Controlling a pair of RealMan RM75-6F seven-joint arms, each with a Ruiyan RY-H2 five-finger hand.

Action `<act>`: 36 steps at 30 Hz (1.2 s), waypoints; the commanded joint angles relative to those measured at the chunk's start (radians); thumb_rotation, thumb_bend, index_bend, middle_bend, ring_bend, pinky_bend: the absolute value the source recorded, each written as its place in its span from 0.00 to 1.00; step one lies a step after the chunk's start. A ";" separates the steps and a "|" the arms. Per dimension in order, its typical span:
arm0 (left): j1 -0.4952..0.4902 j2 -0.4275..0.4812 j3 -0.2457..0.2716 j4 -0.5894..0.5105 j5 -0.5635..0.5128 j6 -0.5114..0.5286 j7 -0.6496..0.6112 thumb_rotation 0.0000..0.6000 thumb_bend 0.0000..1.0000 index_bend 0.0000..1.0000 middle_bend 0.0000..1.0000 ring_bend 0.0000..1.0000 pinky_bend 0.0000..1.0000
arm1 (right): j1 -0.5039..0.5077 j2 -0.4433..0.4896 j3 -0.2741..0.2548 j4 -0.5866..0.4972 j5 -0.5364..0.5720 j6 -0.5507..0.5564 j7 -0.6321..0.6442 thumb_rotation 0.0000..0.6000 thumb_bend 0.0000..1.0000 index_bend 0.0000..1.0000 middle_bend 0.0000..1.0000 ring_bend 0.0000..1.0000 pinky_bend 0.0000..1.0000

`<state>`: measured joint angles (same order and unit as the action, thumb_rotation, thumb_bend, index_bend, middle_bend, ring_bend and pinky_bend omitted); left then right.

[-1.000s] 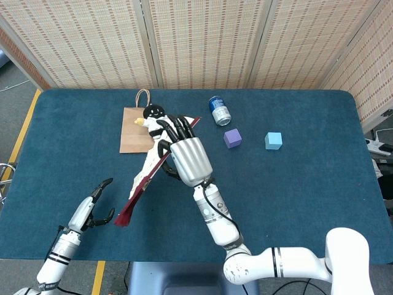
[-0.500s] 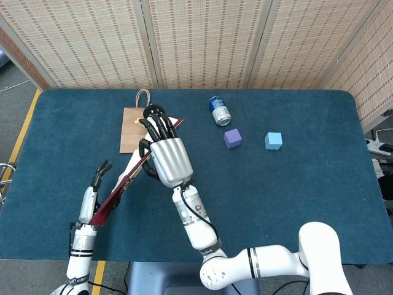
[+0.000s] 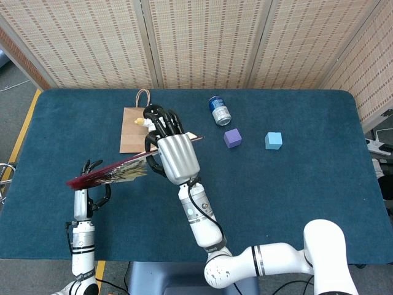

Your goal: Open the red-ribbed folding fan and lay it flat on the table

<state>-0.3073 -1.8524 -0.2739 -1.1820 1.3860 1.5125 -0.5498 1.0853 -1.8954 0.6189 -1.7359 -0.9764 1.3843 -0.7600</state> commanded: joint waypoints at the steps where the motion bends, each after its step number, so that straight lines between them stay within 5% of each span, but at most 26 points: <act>1: -0.010 -0.018 -0.023 0.062 -0.013 0.005 0.004 1.00 0.71 0.83 0.21 0.00 0.00 | -0.034 0.039 -0.029 -0.037 -0.029 0.020 0.014 1.00 0.60 0.72 0.12 0.00 0.00; 16: -0.042 -0.094 -0.015 0.384 -0.018 -0.019 -0.034 1.00 0.70 0.78 0.24 0.02 0.00 | -0.158 0.201 -0.183 -0.182 -0.163 0.075 -0.014 1.00 0.60 0.70 0.12 0.00 0.00; 25: -0.048 -0.120 0.009 0.487 -0.006 -0.028 -0.063 1.00 0.64 0.43 0.20 0.02 0.00 | -0.242 0.211 -0.291 -0.176 -0.251 0.131 0.022 1.00 0.60 0.68 0.12 0.00 0.00; 36: -0.053 -0.138 0.021 0.597 -0.012 -0.056 -0.083 1.00 0.63 0.15 0.13 0.00 0.00 | -0.385 0.185 -0.406 -0.105 -0.315 0.212 0.133 1.00 0.60 0.63 0.12 0.00 0.00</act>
<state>-0.3601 -1.9895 -0.2538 -0.5895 1.3760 1.4602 -0.6316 0.7154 -1.7070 0.2261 -1.8535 -1.2830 1.5875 -0.6393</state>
